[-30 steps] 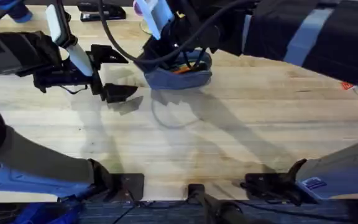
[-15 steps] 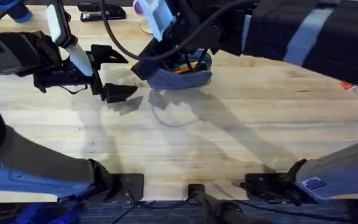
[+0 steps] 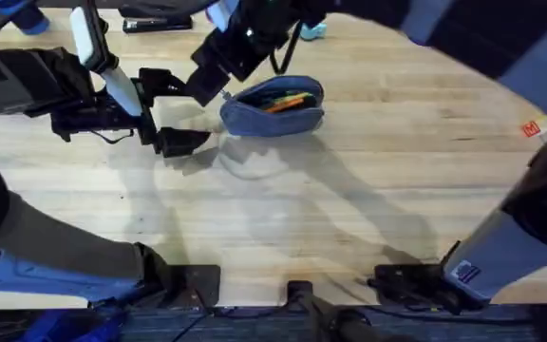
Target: Unzip the bag, pick up the pens from the table one at a time and place them inside, then zip the bag closed.
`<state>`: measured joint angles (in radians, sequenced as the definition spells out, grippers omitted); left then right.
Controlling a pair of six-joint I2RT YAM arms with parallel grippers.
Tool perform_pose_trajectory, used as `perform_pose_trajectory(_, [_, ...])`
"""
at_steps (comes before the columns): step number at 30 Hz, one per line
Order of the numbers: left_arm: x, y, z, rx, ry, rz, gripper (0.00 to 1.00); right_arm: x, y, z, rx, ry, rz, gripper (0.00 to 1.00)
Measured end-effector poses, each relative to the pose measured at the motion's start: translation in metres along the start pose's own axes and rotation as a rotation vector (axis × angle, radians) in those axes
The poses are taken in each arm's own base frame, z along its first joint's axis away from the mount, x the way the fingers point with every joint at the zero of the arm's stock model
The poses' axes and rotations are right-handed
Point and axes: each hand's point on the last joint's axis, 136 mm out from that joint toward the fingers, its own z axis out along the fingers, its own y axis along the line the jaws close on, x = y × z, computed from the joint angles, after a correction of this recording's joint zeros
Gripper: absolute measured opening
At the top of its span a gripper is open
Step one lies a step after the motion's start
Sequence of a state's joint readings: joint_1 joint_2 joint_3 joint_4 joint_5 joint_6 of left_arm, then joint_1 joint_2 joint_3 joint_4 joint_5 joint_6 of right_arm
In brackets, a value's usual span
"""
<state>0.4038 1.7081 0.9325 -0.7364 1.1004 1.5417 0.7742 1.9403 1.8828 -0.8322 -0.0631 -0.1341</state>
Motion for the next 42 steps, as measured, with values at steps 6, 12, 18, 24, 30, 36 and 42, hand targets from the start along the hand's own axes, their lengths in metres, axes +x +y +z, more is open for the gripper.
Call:
perform_pose_trajectory(6, [0.0, 0.0, 0.0, 0.0, 0.0, 0.0, 0.994, -0.004, 0.0, 0.012, -0.001, -0.009, -0.004, 0.996])
perform_pose_trajectory(12, [0.0, 0.0, 0.0, 0.0, 0.0, 0.0, 0.993, -0.004, -0.001, 0.022, -0.001, -0.006, -0.003, 0.996])
perform_pose_trajectory(18, [0.0, 0.0, 0.0, 0.0, 0.0, 0.0, 0.993, 0.011, -0.003, 0.064, -0.009, 0.059, 0.003, 0.996])
perform_pose_trajectory(24, [0.0, 0.0, 0.0, 0.0, 0.0, 0.0, 0.993, 0.022, -0.005, 0.088, -0.013, 0.094, 0.008, 0.917])
perform_pose_trajectory(30, [0.0, 0.0, 0.0, 0.0, 0.0, 0.0, 0.993, 0.027, -0.009, 0.095, -0.011, 0.111, 0.016, 0.723])
perform_pose_trajectory(36, [0.0, 0.0, 0.0, 0.0, 0.0, 0.0, 0.993, 0.028, -0.014, 0.095, -0.004, 0.111, 0.023, 0.435])
perform_pose_trajectory(42, [0.0, 0.0, 0.0, 0.0, 0.0, 0.0, 0.993, 0.028, -0.014, 0.095, -0.003, 0.111, 0.023, 0.121])
